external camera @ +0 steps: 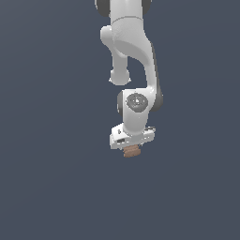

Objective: Pick up the object and move it to a goal position.

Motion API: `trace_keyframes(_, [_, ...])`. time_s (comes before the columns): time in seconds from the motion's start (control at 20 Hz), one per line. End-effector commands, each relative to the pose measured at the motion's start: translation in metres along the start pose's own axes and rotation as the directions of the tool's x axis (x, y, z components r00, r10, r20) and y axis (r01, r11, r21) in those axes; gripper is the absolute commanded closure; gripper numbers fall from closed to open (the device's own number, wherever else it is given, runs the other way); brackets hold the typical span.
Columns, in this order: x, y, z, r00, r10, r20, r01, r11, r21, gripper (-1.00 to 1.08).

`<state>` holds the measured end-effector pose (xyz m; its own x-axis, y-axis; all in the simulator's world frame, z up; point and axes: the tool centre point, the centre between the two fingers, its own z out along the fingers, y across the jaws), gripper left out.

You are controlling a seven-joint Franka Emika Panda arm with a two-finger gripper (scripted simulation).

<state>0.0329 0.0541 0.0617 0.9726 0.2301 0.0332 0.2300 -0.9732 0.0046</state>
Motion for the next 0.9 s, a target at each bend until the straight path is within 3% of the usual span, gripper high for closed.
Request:
trace_keyframes(0.0, [-0.012, 0.000, 0.019, 0.999, 0.002, 0.033, -0.002, 1.000, 0.005, 1.08])
trace_keyframes(0.2, [-0.012, 0.000, 0.019, 0.999, 0.002, 0.033, -0.002, 1.000, 0.005, 1.08])
trace_keyframes(0.25, [0.000, 0.000, 0.000, 1.000, 0.000, -0.001, 0.000, 1.000, 0.000, 1.08])
trace_keyframes(0.85, [-0.008, 0.015, -0.042, 1.000, 0.000, 0.006, 0.000, 1.000, 0.001, 1.08])
